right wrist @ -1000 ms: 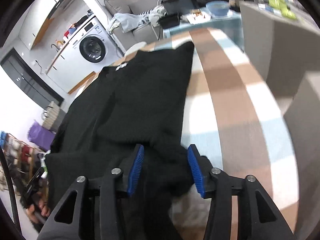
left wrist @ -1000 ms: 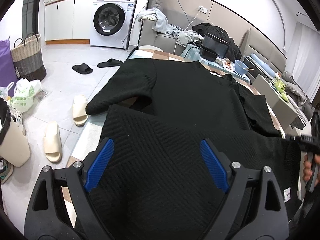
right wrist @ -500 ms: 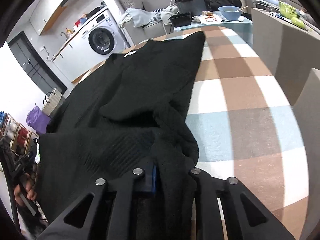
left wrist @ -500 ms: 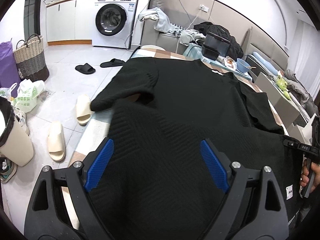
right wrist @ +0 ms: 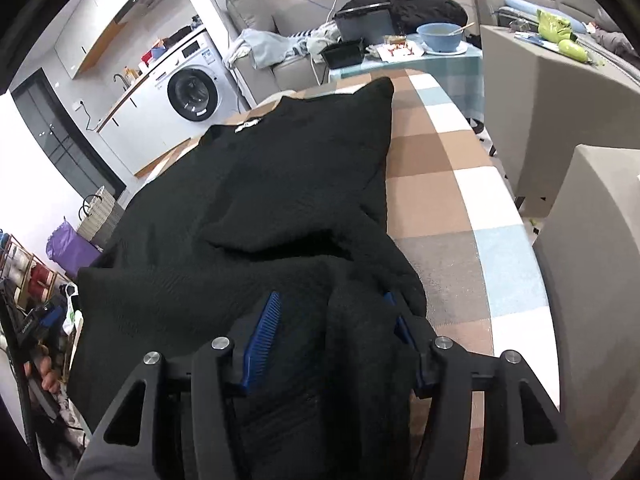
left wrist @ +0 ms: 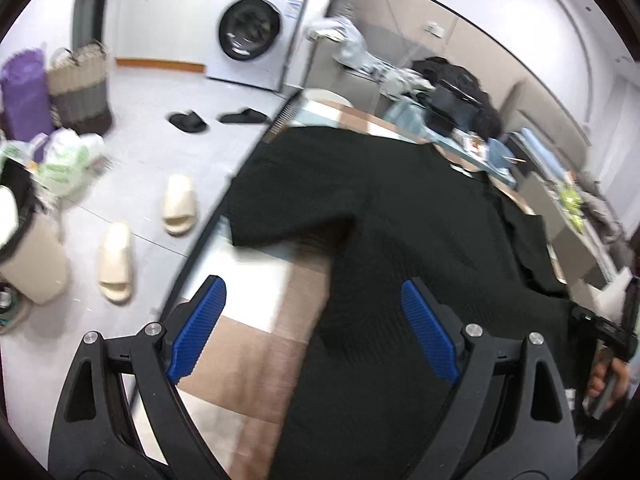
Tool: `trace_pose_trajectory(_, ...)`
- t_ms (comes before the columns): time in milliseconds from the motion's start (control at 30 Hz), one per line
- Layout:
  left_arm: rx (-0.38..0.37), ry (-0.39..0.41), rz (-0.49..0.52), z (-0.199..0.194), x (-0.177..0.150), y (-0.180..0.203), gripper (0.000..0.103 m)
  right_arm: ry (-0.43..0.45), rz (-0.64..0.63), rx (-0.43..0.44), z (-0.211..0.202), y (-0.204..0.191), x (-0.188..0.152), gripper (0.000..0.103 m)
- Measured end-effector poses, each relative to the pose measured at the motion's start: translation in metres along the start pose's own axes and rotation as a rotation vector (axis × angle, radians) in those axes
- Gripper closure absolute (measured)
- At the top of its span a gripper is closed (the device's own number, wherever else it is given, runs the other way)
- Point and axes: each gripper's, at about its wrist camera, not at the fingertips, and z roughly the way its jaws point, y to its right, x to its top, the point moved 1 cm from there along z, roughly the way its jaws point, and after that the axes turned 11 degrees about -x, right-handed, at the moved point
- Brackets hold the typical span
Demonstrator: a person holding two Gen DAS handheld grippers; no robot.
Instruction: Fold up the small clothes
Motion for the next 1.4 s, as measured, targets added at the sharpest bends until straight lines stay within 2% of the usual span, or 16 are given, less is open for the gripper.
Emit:
trace_pose_trajectory(200, -0.029, -0.073, 0.036, 0.033, -0.015, 0.007, 0.017, 0.013, 0.032, 0.021, -0.008, 0.005, -0.004, 0.045)
trace_pose_trajectory(300, -0.059, -0.091, 0.057, 0.053, -0.012, 0.019, 0.026, 0.007, 0.042, 0.028, -0.007, 0.006, -0.006, 0.045)
trace_pose_trajectory(333, -0.073, -0.093, 0.068, 0.058, -0.011, 0.022, 0.032, 0.007, 0.044, 0.028, -0.007, 0.007, -0.006, 0.045)
trace_pose_trajectory(367, -0.075, -0.091, 0.078, 0.064, -0.010, 0.026, 0.050, 0.006, 0.044, 0.029, -0.007, 0.006, -0.006, 0.045)
trace_pose_trajectory(400, -0.072, -0.091, 0.089, 0.070, -0.010, 0.030, 0.061, 0.006, 0.043, 0.028, -0.007, 0.006, -0.006, 0.045)
trace_pose_trajectory(467, -0.054, -0.122, 0.098, 0.080, -0.012, 0.034, 0.098, 0.004, 0.043, 0.025, -0.006, 0.006, -0.006, 0.045)
trace_pose_trajectory(833, -0.079, -0.143, 0.018, 0.039, -0.037, 0.023, 0.096, -0.001, 0.033, 0.032, -0.007, 0.006, -0.006, 0.045)
trace_pose_trajectory(900, -0.052, -0.134, -0.021, 0.032, -0.033, 0.015, 0.083, -0.001, 0.036, 0.028, -0.006, 0.006, -0.005, 0.045)
trace_pose_trajectory(933, -0.048, -0.120, -0.045, 0.029, -0.030, 0.011, 0.066, -0.001, 0.042, 0.031, -0.006, 0.007, -0.005, 0.045)
trace_pose_trajectory(967, -0.051, -0.088, -0.088, 0.024, -0.025, 0.004, 0.044, 0.002, 0.047, 0.035, -0.008, 0.008, -0.005, 0.045)
trace_pose_trajectory(1033, -0.070, -0.032, -0.146, 0.018, -0.016, -0.007, 0.030, 0.015, 0.060, 0.037, -0.013, 0.011, -0.007, 0.045)
trace_pose_trajectory(1133, -0.109, 0.015, -0.251, 0.019, 0.003, -0.027, 0.030, 0.035, 0.084, 0.042, -0.022, 0.016, -0.010, 0.041)
trace_pose_trajectory(1233, -0.143, -0.046, -0.336, 0.044, 0.016, -0.042, 0.030, 0.053, 0.116, 0.049, -0.028, 0.020, -0.013, 0.039)
trace_pose_trajectory(1300, -0.163, -0.054, -0.419, 0.061, 0.020, -0.054, 0.030, 0.049, 0.123, 0.067, -0.028, 0.017, -0.016, 0.039)
trace_pose_trajectory(1400, -0.224, 0.005, -0.571, 0.074, 0.020, -0.073, 0.030, 0.041, 0.122, 0.078, -0.029, 0.013, -0.018, 0.039)
